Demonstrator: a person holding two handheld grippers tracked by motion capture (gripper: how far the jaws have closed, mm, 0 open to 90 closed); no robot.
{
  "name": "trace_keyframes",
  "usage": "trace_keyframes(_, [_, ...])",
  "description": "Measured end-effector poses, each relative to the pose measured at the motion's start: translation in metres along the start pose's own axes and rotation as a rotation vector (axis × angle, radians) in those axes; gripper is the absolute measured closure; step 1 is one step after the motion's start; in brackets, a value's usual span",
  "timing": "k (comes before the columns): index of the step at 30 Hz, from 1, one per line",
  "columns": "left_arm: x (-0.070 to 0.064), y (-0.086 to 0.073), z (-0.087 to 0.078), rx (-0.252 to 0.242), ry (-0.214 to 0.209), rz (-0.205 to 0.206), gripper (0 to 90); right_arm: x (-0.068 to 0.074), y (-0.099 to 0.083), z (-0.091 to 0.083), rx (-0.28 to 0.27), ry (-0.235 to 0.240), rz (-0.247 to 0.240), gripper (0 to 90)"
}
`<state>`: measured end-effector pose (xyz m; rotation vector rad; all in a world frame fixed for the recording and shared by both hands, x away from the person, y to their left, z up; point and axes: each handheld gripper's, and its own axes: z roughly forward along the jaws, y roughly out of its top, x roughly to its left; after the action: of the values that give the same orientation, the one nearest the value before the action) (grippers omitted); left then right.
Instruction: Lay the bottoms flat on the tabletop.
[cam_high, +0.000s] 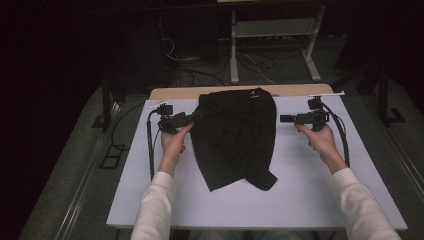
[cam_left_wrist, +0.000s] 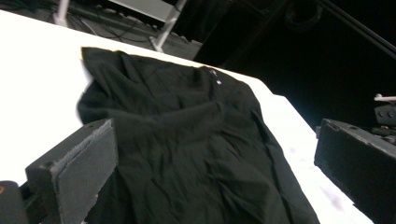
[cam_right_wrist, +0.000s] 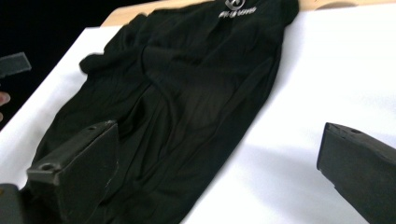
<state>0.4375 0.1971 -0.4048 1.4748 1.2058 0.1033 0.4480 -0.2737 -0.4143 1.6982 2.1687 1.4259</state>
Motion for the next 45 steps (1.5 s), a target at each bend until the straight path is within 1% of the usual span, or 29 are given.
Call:
trace_keyframes(1, [-0.002,-0.002,-0.001,0.002,-0.003,-0.001,0.0,0.002,-0.003,-0.001,0.002,0.006,-0.004,0.0])
trace_keyframes(4, [-0.005,-0.005,-0.005,0.006,-0.012,0.013,0.0,0.006,-0.010,-0.003,0.011,0.011,-0.014,0.0])
trace_keyframes(10, [-0.013,-0.012,-0.013,0.014,-0.016,0.033,0.0,0.011,-0.024,-0.007,0.020,0.024,-0.021,0.0])
trace_keyframes(13, [-0.016,-0.017,-0.016,0.022,-0.028,0.042,0.0,0.015,-0.032,-0.010,0.021,0.045,-0.022,0.0])
trace_keyframes(19, [-0.024,-0.031,-0.018,0.043,-0.052,0.062,0.0,0.032,-0.049,-0.014,0.031,0.084,-0.053,0.1])
trace_keyframes(20, [-0.025,-0.034,-0.018,0.053,-0.057,0.068,0.0,0.035,-0.052,-0.014,0.033,0.094,-0.053,1.6])
trace_keyframes(22, [-0.027,-0.039,-0.018,0.060,-0.067,0.073,0.0,0.042,-0.058,-0.012,0.046,0.115,-0.057,2.5])
trace_keyframes(24, [-0.029,-0.044,-0.018,0.063,-0.083,0.066,0.0,0.051,-0.061,-0.009,0.062,0.126,-0.068,2.9])
trace_keyframes(28, [-0.033,-0.050,-0.018,0.075,-0.100,0.074,0.0,0.073,-0.070,-0.006,0.071,0.168,-0.098,7.8])
trace_keyframes(31, [-0.035,-0.055,-0.017,0.085,-0.109,0.078,0.0,0.090,-0.076,-0.001,0.089,0.198,-0.125,14.1])
trace_keyframes(33, [-0.037,-0.057,-0.016,0.091,-0.116,0.080,0.0,0.101,-0.080,0.004,0.110,0.214,-0.146,14.8])
trace_keyframes(35, [-0.039,-0.060,-0.016,0.098,-0.124,0.082,0.0,0.112,-0.084,0.010,0.139,0.223,-0.173,17.9])
trace_keyframes(37, [-0.040,-0.062,-0.016,0.101,-0.131,0.082,0.0,0.121,-0.088,0.016,0.167,0.238,-0.199,23.3])
trace_keyframes(40, [-0.042,-0.063,-0.017,0.102,-0.141,0.081,0.0,0.134,-0.093,0.025,0.203,0.245,-0.236,27.8])
trace_keyframes(41, [-0.042,-0.063,-0.017,0.101,-0.143,0.083,0.0,0.137,-0.094,0.029,0.211,0.239,-0.250,29.0])
trace_keyframes(42, [-0.043,-0.063,-0.017,0.100,-0.144,0.082,0.0,0.141,-0.096,0.032,0.219,0.222,-0.265,30.4])
trace_keyframes(44, [-0.043,-0.064,-0.018,0.102,-0.148,0.078,0.0,0.145,-0.098,0.038,0.227,0.196,-0.279,31.3])
trace_keyframes(45, [-0.044,-0.065,-0.018,0.103,-0.149,0.081,0.0,0.146,-0.099,0.040,0.235,0.194,-0.277,33.2])
